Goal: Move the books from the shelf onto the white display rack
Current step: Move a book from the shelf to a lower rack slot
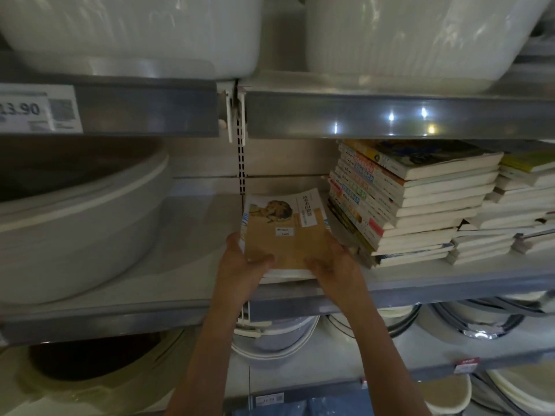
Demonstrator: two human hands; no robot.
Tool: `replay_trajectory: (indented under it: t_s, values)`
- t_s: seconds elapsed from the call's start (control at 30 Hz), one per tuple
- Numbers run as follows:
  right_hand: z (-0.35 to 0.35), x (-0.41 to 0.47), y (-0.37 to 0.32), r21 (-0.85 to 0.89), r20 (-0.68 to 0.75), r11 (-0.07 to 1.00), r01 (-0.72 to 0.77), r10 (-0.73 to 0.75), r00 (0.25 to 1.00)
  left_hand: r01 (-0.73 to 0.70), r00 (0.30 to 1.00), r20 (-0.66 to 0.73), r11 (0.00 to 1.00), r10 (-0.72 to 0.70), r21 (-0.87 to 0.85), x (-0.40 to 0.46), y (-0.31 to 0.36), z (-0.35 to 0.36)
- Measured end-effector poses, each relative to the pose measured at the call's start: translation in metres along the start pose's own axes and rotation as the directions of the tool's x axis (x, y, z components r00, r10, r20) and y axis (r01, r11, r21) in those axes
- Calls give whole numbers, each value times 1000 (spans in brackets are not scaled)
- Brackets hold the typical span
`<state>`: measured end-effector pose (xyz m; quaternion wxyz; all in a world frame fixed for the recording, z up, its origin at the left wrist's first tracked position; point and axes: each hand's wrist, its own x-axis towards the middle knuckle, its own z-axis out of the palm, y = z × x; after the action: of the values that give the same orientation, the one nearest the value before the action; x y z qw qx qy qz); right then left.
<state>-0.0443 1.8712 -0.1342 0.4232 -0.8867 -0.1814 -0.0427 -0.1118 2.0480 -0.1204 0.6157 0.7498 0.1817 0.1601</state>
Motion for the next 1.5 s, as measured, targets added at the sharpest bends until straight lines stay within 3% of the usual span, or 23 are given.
replay_trajectory:
  t_s: [0.13,0.33,0.63,0.93,1.2,1.5]
  values:
    - [-3,5,-6,-38,38,999,-9,11,999,-57,998,29,992,54,112,-4,7,3]
    - [-4,-14,-18,-86,-33,995,50,-53,998,-122,992,-20,991,123,55,-16,4,-1]
    - [-20,-68,-36,51,-285,985,164,-143,948,-295,955,-45,954,294,-42,-60,13,-20]
    - [-26,-130,-22,210,-317,949,235,-161,935,-310,951,-46,943,307,-122,-113,-10,-14]
    - [-65,-193,-8,482,-300,867,123,32,953,-350,937,-26,931,349,-105,-181,-14,13]
    - [-165,-307,61,706,-102,698,-120,268,958,-389,909,145,920,391,-43,-303,-11,95]
